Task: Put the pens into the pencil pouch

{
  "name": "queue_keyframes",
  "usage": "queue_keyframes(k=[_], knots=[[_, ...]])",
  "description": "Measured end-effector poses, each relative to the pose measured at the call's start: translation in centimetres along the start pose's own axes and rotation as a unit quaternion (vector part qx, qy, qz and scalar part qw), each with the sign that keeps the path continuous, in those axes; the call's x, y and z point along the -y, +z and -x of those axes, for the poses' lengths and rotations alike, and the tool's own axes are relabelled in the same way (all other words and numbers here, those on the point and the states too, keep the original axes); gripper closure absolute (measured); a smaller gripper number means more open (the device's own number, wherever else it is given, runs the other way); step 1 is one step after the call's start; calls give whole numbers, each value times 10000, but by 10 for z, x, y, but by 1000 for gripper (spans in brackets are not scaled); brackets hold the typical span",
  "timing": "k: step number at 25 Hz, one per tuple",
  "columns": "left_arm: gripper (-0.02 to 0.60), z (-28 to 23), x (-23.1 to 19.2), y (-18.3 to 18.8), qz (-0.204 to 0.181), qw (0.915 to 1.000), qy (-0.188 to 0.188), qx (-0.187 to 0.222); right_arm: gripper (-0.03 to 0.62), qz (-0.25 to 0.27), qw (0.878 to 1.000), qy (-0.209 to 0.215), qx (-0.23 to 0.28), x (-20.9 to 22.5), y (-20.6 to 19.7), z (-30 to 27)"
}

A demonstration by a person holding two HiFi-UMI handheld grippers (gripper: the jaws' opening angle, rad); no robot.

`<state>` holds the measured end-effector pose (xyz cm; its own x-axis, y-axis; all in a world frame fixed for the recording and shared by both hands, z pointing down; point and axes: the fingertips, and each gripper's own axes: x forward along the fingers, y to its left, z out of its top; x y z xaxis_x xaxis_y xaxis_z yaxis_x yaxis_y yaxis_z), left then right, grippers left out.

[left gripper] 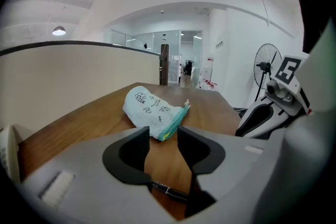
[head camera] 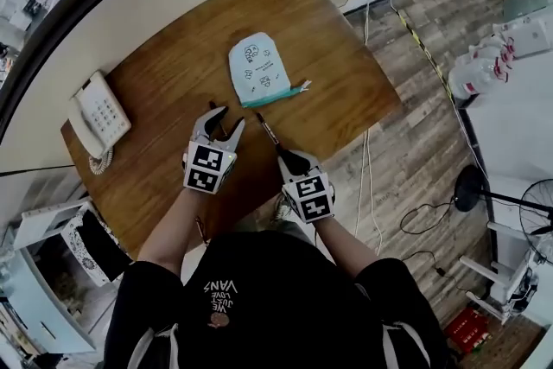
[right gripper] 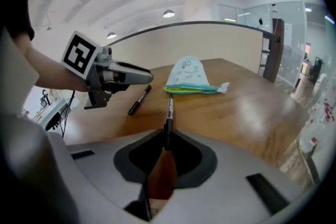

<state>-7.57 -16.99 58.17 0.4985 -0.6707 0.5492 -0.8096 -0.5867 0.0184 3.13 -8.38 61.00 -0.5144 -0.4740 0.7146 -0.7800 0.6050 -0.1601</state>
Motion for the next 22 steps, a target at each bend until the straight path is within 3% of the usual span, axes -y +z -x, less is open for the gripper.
queue_keyframes(k=[7, 15, 19, 22], knots=[[430, -41, 14, -7, -742, 9967, -76, -306, 528, -295, 9989, -373, 24, 19, -15, 26], [417, -66, 14, -11, -1778, 9814, 53, -717, 528, -515, 9973, -509, 118, 20, -18, 40], [422, -71, 15, -14, -2020, 9756, -7, -864, 528, -536, 9968, -553, 200, 20, -12, 42], [472, -72, 14, -17, -1961, 9764, -42, -906, 528, -558, 9968, -522, 219, 17, -11, 40]])
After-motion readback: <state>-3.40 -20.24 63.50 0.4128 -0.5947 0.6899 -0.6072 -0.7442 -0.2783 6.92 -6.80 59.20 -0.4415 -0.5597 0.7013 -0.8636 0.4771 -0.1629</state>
